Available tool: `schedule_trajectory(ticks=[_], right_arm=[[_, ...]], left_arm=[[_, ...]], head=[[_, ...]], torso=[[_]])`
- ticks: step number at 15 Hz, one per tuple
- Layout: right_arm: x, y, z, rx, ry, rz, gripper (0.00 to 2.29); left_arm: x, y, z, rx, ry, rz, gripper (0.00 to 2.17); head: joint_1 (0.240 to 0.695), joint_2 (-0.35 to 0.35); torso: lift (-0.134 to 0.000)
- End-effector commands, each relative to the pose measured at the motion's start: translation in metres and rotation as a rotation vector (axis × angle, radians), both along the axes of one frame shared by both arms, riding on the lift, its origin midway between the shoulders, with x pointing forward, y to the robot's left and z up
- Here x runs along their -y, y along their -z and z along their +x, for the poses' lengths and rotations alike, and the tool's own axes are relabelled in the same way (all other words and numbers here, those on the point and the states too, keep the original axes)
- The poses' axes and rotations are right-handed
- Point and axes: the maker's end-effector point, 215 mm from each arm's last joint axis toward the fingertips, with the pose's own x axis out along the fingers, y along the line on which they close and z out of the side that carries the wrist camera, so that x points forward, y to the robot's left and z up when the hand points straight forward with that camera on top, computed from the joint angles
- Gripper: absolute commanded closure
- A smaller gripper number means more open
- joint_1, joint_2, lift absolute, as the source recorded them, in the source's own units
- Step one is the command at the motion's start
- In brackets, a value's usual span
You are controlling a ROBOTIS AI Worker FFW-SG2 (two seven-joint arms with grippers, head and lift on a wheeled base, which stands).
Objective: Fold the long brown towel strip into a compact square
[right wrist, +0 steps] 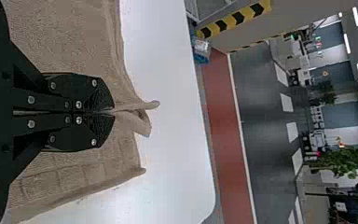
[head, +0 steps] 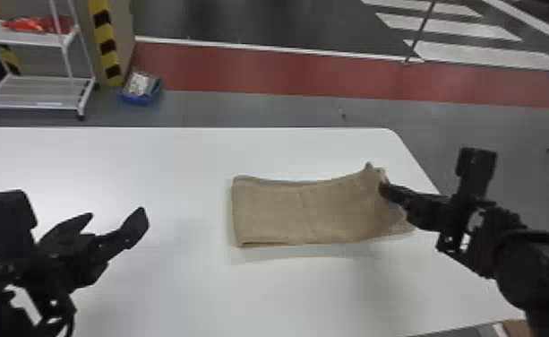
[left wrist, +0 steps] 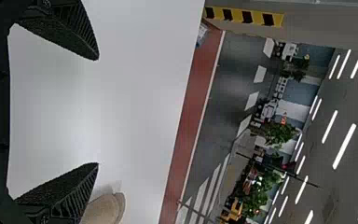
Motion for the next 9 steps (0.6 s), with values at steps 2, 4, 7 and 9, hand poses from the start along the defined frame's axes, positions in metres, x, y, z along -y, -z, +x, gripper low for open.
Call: schedule_trajectory(ticks=[2,4,7,9], right_arm=[[0.032,-0.026,0.005,0.042,0.042,0.009,1.60],[0.035,0.007,0.008,0.001,0.046,0.010,1.60],[0.014,0.047,0.018,-0.047,0.001,-0.006,1.60],[0.015,0.036,0.023,-0.018,-0.003,0.001,1.60]], left_arm=[[-0.007,0.003,-0.001,-0.006,-0.010,0.005,0.07],[-0.010,0.002,0.002,-0.004,-0.015,0.006,0.07],[-0.010,0.007,0.005,-0.011,-0.013,0.007,0.07],[-0.010,0.007,0.008,-0.009,-0.013,0.012,0.07]], head=[[0.695,-0.198],[0.695,-0.215],[0.695,-0.210],[0.695,-0.199]], torso=[[-0.125],[-0.125],[-0.125],[-0.125]])
